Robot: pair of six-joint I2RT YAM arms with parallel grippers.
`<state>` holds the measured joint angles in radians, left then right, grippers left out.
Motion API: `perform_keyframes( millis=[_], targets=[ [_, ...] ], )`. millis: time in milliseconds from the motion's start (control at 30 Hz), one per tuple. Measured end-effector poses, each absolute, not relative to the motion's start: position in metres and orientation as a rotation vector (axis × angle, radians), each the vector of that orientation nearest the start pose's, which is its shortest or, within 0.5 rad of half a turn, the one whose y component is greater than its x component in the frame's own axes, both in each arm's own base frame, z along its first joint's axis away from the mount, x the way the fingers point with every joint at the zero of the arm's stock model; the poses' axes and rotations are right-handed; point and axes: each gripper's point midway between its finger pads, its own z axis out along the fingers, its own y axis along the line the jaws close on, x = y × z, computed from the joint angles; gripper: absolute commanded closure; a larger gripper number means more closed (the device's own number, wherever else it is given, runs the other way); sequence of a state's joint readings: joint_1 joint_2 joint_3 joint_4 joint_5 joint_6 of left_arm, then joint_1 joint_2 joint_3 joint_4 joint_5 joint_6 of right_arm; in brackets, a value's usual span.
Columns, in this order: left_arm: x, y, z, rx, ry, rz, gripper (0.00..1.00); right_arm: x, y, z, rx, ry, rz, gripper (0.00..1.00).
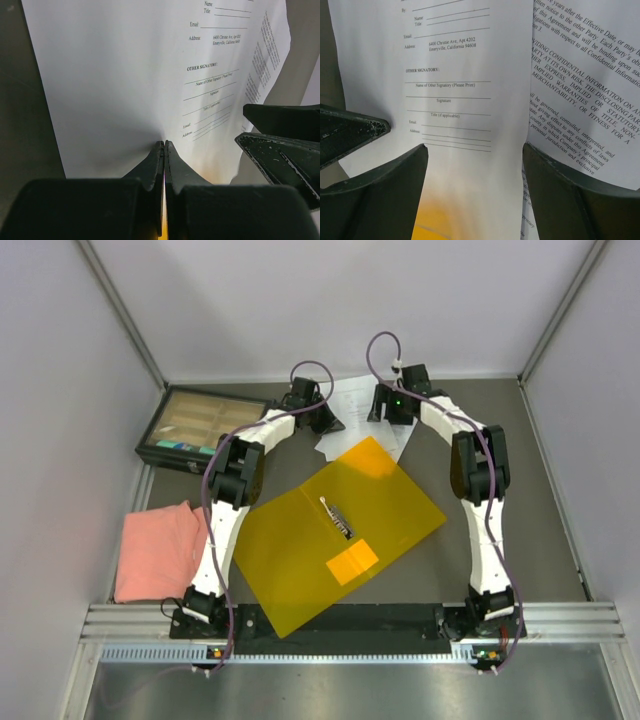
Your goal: Put the files into the folder
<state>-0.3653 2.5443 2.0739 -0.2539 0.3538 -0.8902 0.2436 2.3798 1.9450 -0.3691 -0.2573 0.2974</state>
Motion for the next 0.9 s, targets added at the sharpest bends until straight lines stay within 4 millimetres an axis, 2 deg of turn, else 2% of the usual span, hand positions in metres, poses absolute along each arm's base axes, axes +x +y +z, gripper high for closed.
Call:
perform_keyframes(
  millis=[267,433,700,900],
  targets=[
    [0.562,-0.313,0.035,-0.455,2.433,-1.017,0.99,0.564,0.207,0.048,-0.066,2.393,0.648,0.24],
    [0.562,-0.313,0.035,-0.455,2.434,-1.02,0.99,0.56,0.218,0.051,-0.024,2.356,0.807,0.23],
    [0.562,-0.313,0.035,-0.456,2.434,-1.029,0.99,0.539,0.218,0.057,0.166,2.265,1.158,0.22],
    [0.562,-0.313,0.035,-0.454,2.434,-1.033,0.99,0.539,0.216,0.061,0.186,2.243,1.215,0.21]
  ],
)
